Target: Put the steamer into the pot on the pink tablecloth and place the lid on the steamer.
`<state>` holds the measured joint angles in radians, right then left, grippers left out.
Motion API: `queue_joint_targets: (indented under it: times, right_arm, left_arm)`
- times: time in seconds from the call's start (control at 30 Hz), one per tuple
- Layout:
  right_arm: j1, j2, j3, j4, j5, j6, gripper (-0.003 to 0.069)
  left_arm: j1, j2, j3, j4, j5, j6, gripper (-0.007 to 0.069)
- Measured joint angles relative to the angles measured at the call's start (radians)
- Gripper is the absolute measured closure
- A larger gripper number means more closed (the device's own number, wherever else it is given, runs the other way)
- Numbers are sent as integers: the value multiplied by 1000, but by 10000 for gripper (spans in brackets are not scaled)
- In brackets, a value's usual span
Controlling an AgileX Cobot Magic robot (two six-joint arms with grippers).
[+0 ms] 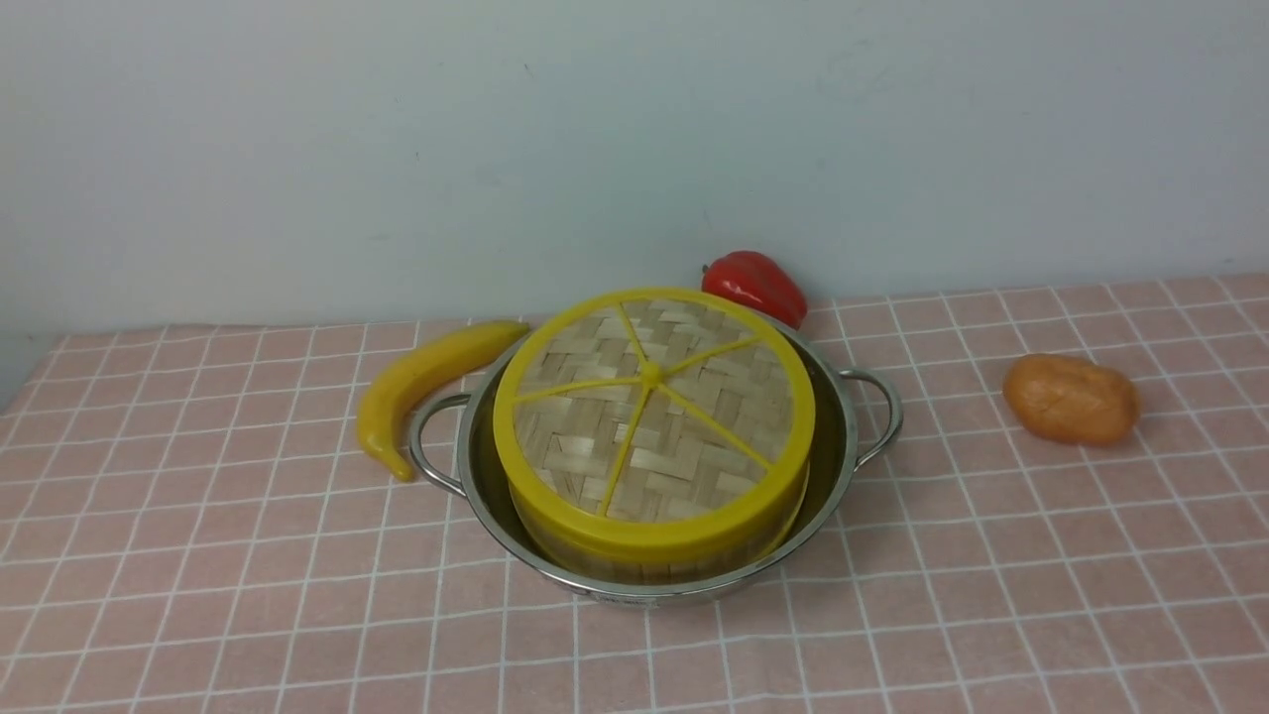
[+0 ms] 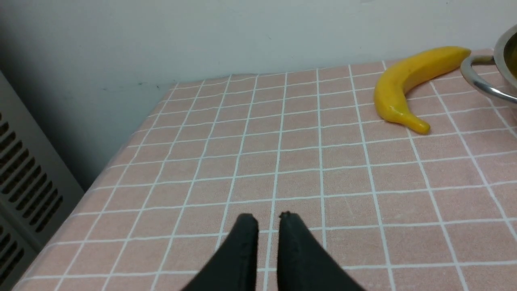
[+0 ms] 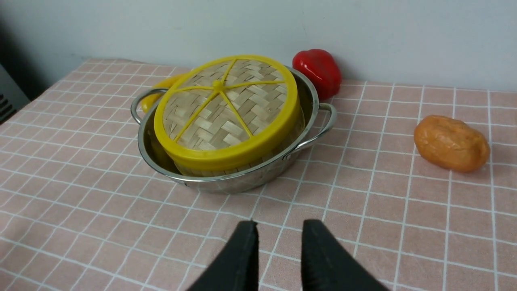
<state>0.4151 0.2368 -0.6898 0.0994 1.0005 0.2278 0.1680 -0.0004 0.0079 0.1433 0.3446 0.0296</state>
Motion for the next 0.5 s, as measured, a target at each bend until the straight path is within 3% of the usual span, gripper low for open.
queue_joint_targets:
  times: [0.17, 0.23, 0.33, 0.5]
  right_arm:
    - [-35, -21, 1, -14, 0, -22, 467]
    - [-126, -64, 19, -53, -32, -47, 459]
    - [-222, -114, 79, -99, -131, -57, 449]
    - [-353, -233, 326, -155, -472, -57, 432]
  left_arm:
    - [0, 0, 0, 0, -1, 0, 550]
    - [0, 0, 0, 0, -2, 0, 550]
    - [0, 0, 0, 0, -2, 0, 550]
    - [0, 0, 0, 0, -2, 0, 550]
